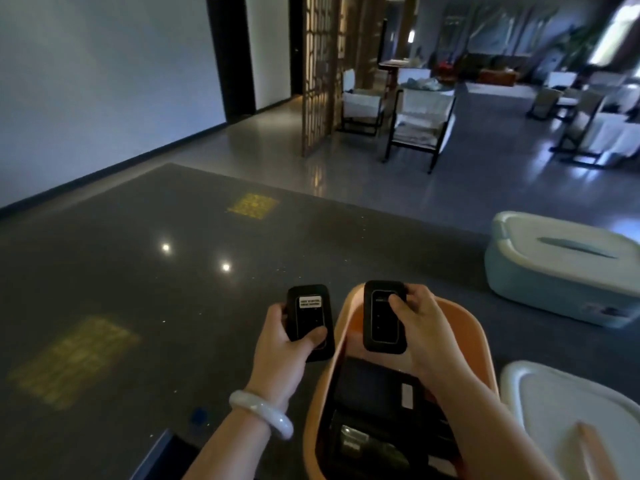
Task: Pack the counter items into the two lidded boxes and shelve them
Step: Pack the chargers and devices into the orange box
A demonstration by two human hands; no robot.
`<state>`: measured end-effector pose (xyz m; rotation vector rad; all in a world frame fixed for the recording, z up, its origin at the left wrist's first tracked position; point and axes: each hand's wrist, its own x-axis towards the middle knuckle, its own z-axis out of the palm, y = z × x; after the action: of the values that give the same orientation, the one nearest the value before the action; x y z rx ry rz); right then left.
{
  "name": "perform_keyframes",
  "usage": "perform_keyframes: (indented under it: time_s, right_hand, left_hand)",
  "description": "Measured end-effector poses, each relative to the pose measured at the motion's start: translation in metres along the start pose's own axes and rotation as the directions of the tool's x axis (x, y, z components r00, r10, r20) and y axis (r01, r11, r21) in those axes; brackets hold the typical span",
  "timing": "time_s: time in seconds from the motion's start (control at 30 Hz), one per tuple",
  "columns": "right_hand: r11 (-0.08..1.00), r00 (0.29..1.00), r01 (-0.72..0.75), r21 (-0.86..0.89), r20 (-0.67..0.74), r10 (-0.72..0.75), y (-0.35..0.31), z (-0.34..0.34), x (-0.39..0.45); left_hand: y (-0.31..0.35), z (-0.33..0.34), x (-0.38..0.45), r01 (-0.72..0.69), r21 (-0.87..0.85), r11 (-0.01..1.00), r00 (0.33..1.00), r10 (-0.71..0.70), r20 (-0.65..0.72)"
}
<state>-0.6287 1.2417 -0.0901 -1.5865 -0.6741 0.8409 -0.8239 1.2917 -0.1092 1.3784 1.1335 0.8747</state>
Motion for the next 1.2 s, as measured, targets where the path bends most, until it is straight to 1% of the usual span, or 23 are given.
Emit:
perform_keyframes:
  time_s: [0.1, 0.2, 0.27, 0.33, 0.43, 0.5, 0.57, 0.63, 0.77, 0.87, 1.0, 1.2]
  right_hand:
    - [0.982, 0.99, 0.077, -0.173, -0.104, -0.096, 0.008, -0.019, 0.019]
    - [0.972, 0.978, 0.117, -0.206, -0.146, -0.148, 0.014, -0.029, 0.036]
    - [0.964, 0.977, 0.128, -0.232, -0.138, -0.163, 0.02, -0.031, 0.046]
    - [0.961, 0.982, 0.109, -0.253, -0.12, -0.143, 0.027, -0.028, 0.054]
    - [0.95, 0.988, 0.058, -0.307, -0.116, -0.098, 0.037, -0.021, 0.059]
    - [0.951, 0.993, 0.032, -0.308, -0.102, -0.066, 0.046, -0.018, 0.061]
    - [0.947, 0.996, -0.049, -0.317, -0.088, 0.022, 0.055, -0.014, 0.062]
    - [0.917, 0.992, -0.117, -0.382, -0.08, 0.094, 0.059, -0.01, 0.063]
    - [0.92, 0.994, -0.105, -0.377, -0.075, 0.082, 0.063, -0.004, 0.065]
    - [0.912, 0.988, -0.151, -0.381, -0.093, 0.125, 0.066, -0.003, 0.065]
    - [0.893, 0.985, -0.171, -0.416, -0.106, 0.138, 0.066, -0.005, 0.064]
    - [0.901, 0.988, -0.144, -0.41, -0.106, 0.109, 0.065, -0.007, 0.062]
  left_hand:
    - [0.0, 0.016, 0.012, -0.064, 0.07, 0.995, 0.997, 0.06, 0.054]
    - [-0.002, 0.025, 0.021, -0.115, 0.129, 0.985, 0.992, 0.107, 0.069]
    - [-0.004, 0.027, 0.026, -0.133, 0.149, 0.98, 0.99, 0.123, 0.075]
    - [-0.005, 0.026, 0.029, -0.142, 0.159, 0.977, 0.987, 0.128, 0.093]
    - [-0.007, 0.024, 0.032, -0.122, 0.129, 0.984, 0.987, 0.107, 0.117]
    - [-0.008, 0.023, 0.033, -0.114, 0.107, 0.988, 0.986, 0.099, 0.133]
    - [-0.01, 0.022, 0.034, -0.106, 0.095, 0.99, 0.985, 0.092, 0.144]
    - [-0.011, 0.02, 0.035, -0.091, 0.076, 0.993, 0.985, 0.079, 0.152]
    - [-0.011, 0.016, 0.038, -0.061, 0.043, 0.997, 0.984, 0.053, 0.171]
    - [-0.009, 0.017, 0.038, -0.069, 0.06, 0.996, 0.982, 0.057, 0.181]
    - [-0.008, 0.018, 0.037, -0.071, 0.067, 0.995, 0.983, 0.058, 0.176]
    - [-0.009, 0.019, 0.037, -0.077, 0.073, 0.994, 0.984, 0.064, 0.165]
